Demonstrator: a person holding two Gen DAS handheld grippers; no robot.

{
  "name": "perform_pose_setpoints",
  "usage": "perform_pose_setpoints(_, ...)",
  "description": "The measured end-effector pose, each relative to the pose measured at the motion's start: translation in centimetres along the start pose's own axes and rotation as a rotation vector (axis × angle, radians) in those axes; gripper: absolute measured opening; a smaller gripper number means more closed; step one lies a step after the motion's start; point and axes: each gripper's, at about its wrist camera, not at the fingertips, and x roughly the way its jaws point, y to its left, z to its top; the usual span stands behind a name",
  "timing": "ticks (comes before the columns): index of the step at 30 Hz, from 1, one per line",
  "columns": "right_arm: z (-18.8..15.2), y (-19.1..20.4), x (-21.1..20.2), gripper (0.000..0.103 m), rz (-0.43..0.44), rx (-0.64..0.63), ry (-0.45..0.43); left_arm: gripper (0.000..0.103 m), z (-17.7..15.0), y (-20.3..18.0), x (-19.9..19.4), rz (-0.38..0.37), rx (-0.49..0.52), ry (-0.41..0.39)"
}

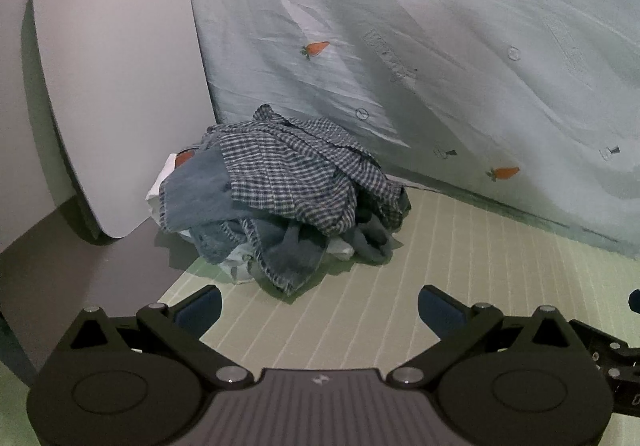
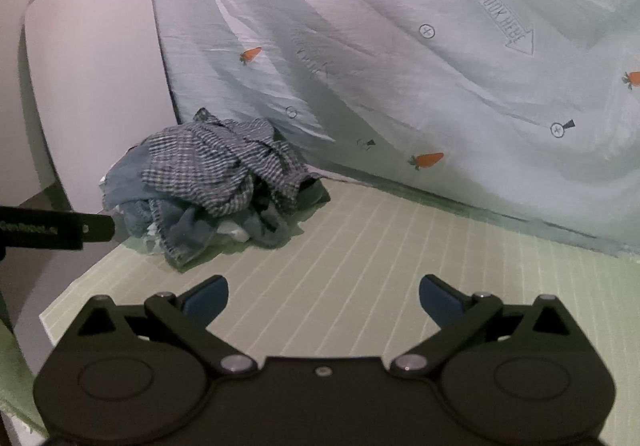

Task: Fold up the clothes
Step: 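Grasp the plaid shirt with the left gripper while the right gripper grasps it too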

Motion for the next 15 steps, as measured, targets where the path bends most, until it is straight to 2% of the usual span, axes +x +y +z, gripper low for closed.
perform_pose_setpoints(3,1.2,-0.4,1.7,0.103,0.012,-0.005,-0.034,0.103,1.3,0.5,1.6,0.004,-0.023,0.001)
perform_pose_setpoints(8,3.8,-1.1,5.7,0.103,0.028,-0.028,-0.040,0.103,4.5,1.6,6.0,0.037,-0.036,0.012)
perform_pose_setpoints(12,6.3,-1.6,10.5,0.103,0.024,-0.081,-0.030,0.103,7.2,2.8,10.0,0.052,-0.068,0.028)
perform_pose_setpoints(15,8.4,-1.4,14.8,0.103,0.036,-0.118,-0.022,0.103,9.3,3.8,14.4,0.071,-0.106,0.050)
